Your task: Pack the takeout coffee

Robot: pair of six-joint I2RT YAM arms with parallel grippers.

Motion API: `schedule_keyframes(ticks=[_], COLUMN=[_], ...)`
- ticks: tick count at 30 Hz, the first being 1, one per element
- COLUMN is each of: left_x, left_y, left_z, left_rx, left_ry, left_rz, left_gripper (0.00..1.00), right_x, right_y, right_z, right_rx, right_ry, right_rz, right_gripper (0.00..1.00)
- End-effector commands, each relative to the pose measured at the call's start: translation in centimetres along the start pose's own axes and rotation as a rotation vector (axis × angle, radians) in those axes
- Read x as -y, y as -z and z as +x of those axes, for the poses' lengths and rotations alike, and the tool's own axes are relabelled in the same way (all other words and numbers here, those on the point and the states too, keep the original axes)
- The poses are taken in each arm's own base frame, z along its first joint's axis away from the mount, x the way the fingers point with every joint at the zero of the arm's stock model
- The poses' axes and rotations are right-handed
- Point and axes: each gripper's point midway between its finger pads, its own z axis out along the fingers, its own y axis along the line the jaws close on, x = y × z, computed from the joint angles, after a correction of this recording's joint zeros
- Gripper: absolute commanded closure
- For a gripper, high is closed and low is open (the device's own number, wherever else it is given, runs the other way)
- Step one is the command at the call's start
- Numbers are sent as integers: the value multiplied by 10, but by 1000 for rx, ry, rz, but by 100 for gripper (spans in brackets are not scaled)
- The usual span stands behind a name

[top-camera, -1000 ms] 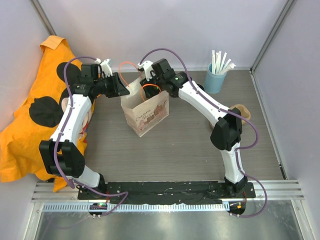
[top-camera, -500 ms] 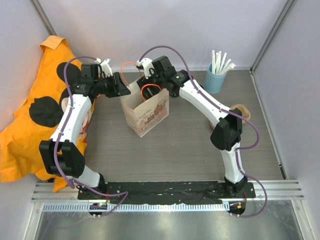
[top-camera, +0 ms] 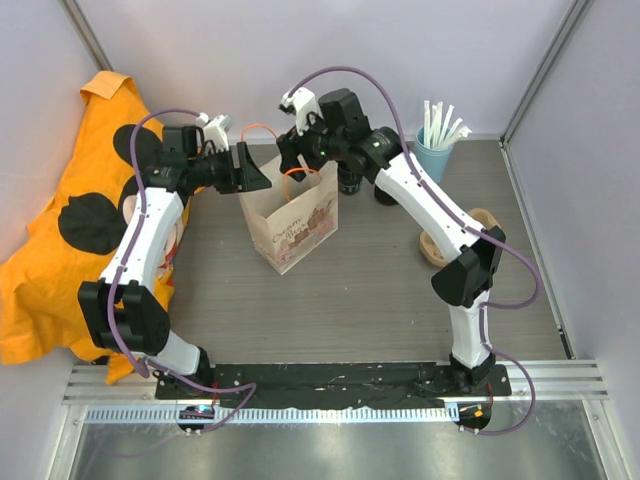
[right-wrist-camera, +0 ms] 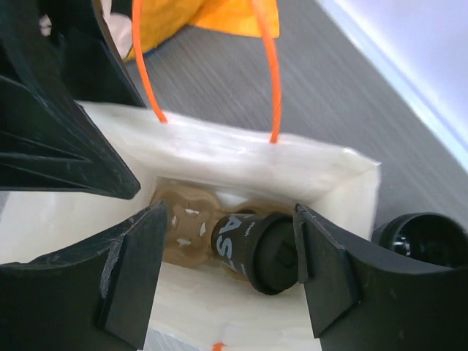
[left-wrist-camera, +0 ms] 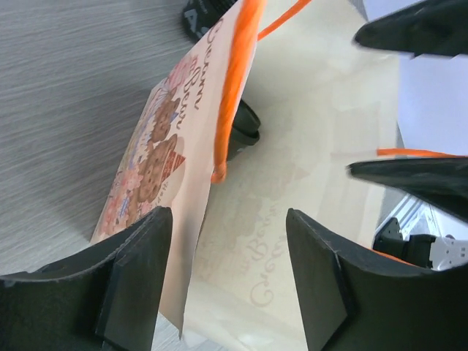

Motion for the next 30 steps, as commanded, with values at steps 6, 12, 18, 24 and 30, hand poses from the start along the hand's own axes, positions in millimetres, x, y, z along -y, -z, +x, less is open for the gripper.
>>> schedule_keyframes(ticks=[6,12,18,24,30], left_x=[30,30,38,44,48], left_y=[15,14,14,11,15], left_z=[-22,-19,-17,-16,-17], left_rx=[49,43,36,21,23], left_ry=[-109,-122,-139,-145,-167], left_rz=[70,65,101,131,132], left_gripper=[31,30,26,25,22], right_x=[24,67,125,180,235], right_y=[86,113,164,182,213], right_z=[-90,-77,-53,-1,34], right_rx=[240,229,213,150,190], right_ry=[73,30,-17,-90,-211], right_rz=[116,212,407,584,786], right_gripper=[25,24,23,24,25])
